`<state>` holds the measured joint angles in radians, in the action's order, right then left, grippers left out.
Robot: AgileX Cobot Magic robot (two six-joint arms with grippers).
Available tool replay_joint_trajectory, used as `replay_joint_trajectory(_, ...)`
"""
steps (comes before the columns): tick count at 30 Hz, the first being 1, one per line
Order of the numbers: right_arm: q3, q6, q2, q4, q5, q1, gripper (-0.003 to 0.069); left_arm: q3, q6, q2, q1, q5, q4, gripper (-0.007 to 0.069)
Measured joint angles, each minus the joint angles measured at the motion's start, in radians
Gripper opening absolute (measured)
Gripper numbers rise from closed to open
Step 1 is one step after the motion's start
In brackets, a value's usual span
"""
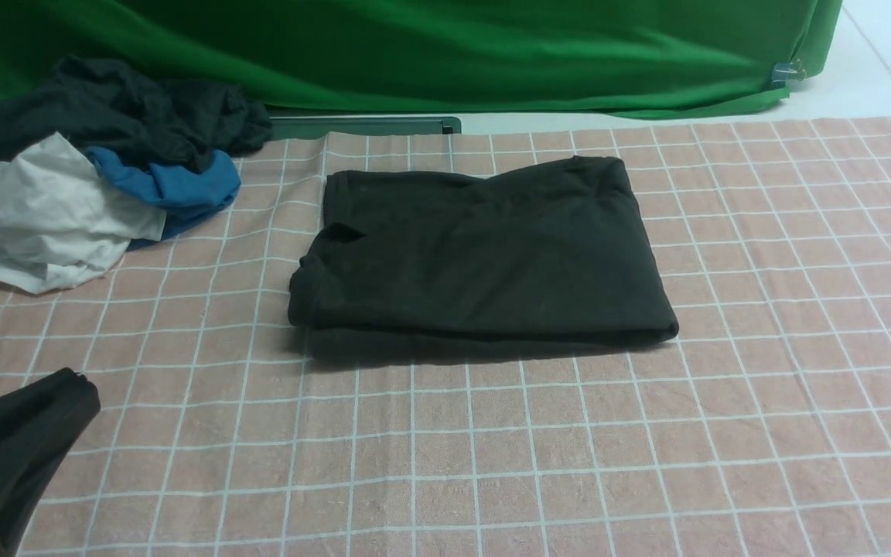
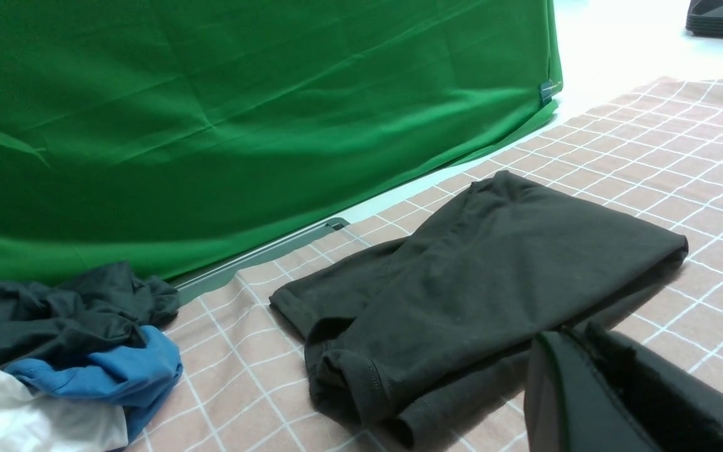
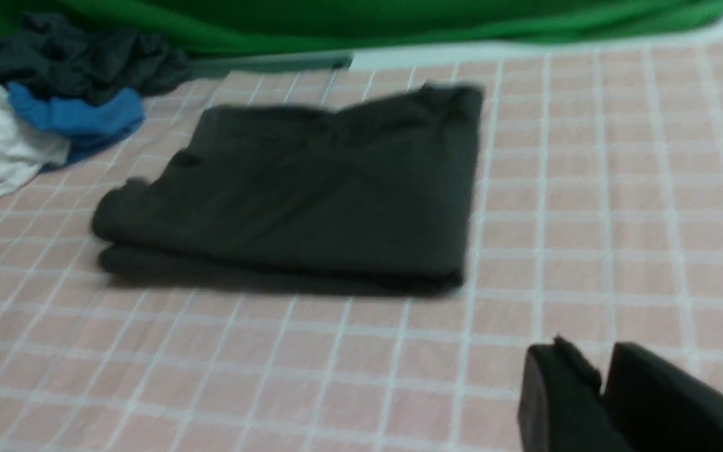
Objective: Fold a long-sleeved shirt over a pink coffee tablecloth.
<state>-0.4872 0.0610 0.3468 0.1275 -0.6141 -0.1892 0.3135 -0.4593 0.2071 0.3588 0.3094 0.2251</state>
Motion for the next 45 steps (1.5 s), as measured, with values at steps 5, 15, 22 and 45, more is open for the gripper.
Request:
replay_joint_trajectory(5,0.215,-0.073,-0.135,-0.016,0.228,0.134,0.0030,0.000,0.000,0.000,0.000,0.000,-0.012,0.0017)
replay_joint_trajectory(15,0.495,-0.159,-0.341,-0.021,0.375,0.169,0.0029,0.000,0.000,0.000,0.000,0.000,-0.017,0.0017)
replay_joint_trajectory(22,0.496,-0.161,-0.347,-0.022,0.363,0.169,0.0029,0.000,0.000,0.000,0.000,0.000,-0.018,0.0017)
replay_joint_trajectory(45,0.496,-0.171,-0.348,-0.022,0.360,0.169,0.0057,0.000,0.000,0.000,0.000,0.000,-0.018,0.0017)
